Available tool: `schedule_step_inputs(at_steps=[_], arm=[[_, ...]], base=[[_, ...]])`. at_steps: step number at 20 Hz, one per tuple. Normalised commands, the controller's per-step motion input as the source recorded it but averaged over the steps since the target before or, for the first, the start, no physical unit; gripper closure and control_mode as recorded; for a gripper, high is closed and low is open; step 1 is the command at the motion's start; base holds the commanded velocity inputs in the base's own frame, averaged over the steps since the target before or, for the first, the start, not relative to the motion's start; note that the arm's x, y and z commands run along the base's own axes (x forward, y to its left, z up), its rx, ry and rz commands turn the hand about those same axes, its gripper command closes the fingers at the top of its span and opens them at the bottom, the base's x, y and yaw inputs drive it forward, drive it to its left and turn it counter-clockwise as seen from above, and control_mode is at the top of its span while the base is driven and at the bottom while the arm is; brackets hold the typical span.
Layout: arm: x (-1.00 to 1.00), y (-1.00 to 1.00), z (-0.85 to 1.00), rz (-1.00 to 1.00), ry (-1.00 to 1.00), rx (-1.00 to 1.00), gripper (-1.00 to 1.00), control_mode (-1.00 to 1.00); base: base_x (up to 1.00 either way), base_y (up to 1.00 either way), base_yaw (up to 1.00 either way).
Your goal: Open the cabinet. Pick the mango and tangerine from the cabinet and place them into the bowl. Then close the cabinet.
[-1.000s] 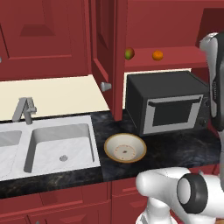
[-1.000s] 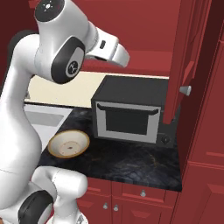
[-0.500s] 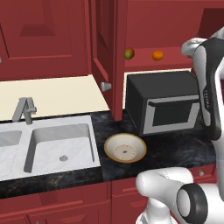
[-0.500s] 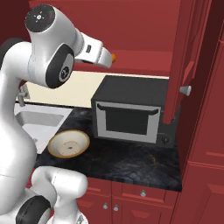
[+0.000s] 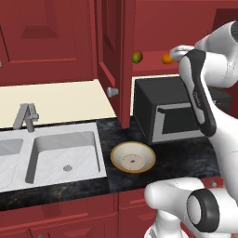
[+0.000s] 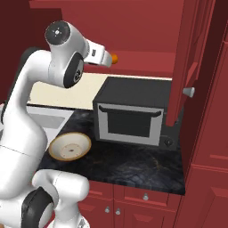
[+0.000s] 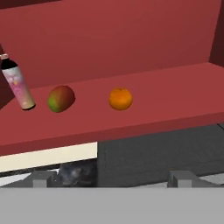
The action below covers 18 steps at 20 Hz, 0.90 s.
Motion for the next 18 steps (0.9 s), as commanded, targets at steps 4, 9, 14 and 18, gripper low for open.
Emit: schedule_step_inputs(at_steps=[4, 9, 14, 18], arm=[[1.00, 0.01, 0.00, 0.01, 0.05, 0.00, -1.00, -1.00], [0.80, -0.13, 0.00, 0.00, 0.14, 0.01, -1.00, -1.00], [0.78, -0.16, 0.00, 0.00, 0.05, 0.00, -1.00, -1.00], [0.66, -0.07, -0.13, 0.00, 0.01, 0.00, -1.00, -1.00]], base=[[0.00, 0.00, 0.00], [0.00, 0.00, 0.00], [0.00, 0.00, 0.00], [0.00, 0.00, 0.00]])
